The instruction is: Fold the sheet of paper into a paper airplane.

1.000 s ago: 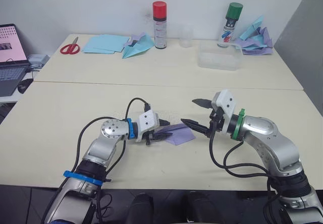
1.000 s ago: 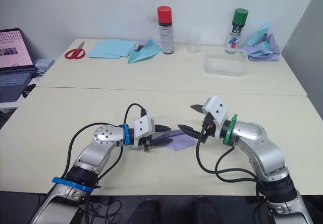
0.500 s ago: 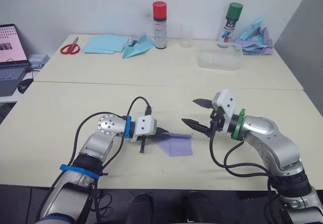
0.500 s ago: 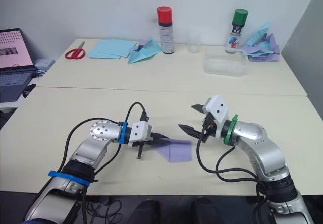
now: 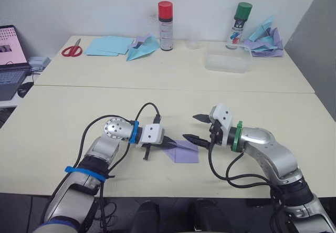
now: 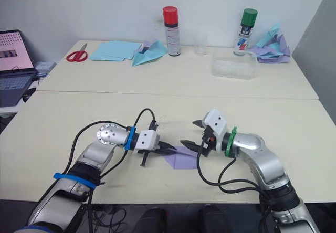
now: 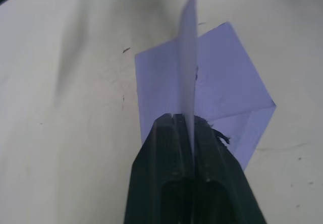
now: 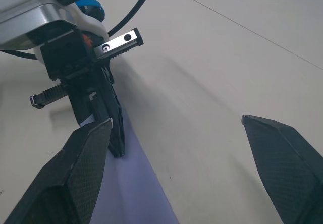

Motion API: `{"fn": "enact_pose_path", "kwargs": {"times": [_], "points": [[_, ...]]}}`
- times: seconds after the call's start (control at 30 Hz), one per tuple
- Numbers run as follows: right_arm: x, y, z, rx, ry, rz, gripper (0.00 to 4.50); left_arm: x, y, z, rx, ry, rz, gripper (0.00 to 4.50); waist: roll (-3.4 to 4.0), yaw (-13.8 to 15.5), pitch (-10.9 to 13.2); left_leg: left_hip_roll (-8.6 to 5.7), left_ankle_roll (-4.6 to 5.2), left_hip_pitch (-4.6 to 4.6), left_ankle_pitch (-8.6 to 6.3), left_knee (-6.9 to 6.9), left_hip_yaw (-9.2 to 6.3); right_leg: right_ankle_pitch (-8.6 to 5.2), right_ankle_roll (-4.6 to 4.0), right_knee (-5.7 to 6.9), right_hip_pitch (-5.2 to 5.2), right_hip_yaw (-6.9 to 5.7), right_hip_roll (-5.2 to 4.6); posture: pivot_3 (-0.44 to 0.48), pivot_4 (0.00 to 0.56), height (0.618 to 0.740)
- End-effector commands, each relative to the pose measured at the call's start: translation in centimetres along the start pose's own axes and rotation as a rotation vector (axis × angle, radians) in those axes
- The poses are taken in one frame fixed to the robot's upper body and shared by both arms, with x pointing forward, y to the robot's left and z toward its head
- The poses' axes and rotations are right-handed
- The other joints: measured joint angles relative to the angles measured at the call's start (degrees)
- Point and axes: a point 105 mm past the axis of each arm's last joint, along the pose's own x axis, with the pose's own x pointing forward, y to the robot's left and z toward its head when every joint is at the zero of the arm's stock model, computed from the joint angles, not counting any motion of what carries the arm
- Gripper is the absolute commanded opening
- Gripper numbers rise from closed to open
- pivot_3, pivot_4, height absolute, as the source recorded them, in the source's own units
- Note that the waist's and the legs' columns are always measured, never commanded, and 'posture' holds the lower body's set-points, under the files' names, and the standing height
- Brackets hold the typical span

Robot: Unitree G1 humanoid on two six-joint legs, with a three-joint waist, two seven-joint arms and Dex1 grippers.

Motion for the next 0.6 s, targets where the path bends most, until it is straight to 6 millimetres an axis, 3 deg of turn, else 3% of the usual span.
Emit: {"fn": "enact_pose_path", "kwargs": {"times": [0.03,0.3,0.37,0.6], "points": [[0.1,0.2,0.8,-0.028,-0.032,0.004,4.3,-0.8,0.1,0.9,0.001,-0.02,0.055,1.43,0.0,0.0,0.0,0.0,0.0,0.01,0.0,0.01,0.0,0.0,0.0,0.0,0.0,0.0,0.0,0.0,0.15,0.74],[1.2,1.3,-0.4,0.04,-0.02,0.06,4.3,-3.8,0.0,2.1,-0.087,-0.066,0.15,4.07,0.0,-0.04,0.0,0.03,0.0,0.13,0.0,-0.01,0.0,-0.04,-0.05,0.09,0.04,0.0,0.01,0.0,0.15,0.74],[1.3,1.9,-1.1,0.037,0.0,0.102,3.9,-5.0,-0.4,2.4,-0.121,-0.073,0.157,4.5,0.0,-0.07,0.0,0.04,0.0,0.16,0.0,-0.02,0.01,-0.05,-0.06,0.09,0.05,0.04,0.0,0.0,0.15,0.74],[1.6,2.7,-4.1,0.049,0.089,0.153,1.42,-6.7,-0.1,2.7,-0.181,-0.07,0.246,4.5,0.01,0.0,0.01,0.05,0.0,0.23,0.0,-0.02,0.03,-0.07,-0.08,0.09,0.1,0.03,-0.04,0.0,0.15,0.74]]}}
